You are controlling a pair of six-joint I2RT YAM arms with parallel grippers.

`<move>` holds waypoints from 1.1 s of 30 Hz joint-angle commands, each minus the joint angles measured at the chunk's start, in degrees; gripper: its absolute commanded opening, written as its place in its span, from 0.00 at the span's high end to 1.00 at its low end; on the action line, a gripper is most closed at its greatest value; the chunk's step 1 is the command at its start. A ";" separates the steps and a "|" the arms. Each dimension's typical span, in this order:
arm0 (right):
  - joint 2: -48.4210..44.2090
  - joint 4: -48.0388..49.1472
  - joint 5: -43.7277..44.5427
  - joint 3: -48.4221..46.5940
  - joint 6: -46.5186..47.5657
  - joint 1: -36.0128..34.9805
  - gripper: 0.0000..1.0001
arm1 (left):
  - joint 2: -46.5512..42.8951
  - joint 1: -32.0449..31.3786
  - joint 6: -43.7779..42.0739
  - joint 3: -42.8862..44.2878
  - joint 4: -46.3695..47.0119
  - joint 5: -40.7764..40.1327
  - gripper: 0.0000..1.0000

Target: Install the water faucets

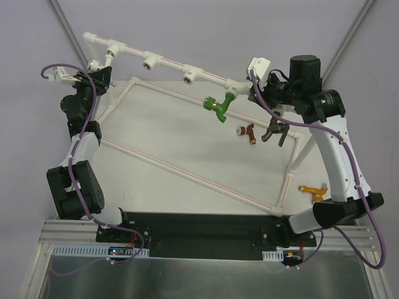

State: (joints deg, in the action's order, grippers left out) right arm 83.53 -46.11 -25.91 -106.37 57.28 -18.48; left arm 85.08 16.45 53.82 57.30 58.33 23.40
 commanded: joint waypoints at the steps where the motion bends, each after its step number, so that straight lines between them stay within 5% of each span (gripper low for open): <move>1: -1.26 -0.74 -0.37 0.11 -2.43 1.25 0.98 | 2.46 -2.12 -8.37 2.03 1.36 8.06 1.00; 8: -1.70 -1.09 -0.02 0.11 -1.91 1.25 0.98 | 3.34 -1.42 -13.13 5.63 -4.44 10.96 1.00; 33: -2.67 -2.06 -0.63 0.63 -0.24 1.25 0.98 | 4.13 6.84 -0.03 18.37 -14.11 19.32 1.00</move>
State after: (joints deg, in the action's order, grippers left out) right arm 83.48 -45.69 -26.13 -106.15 58.06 -17.98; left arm 89.60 22.94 52.05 70.02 44.62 42.63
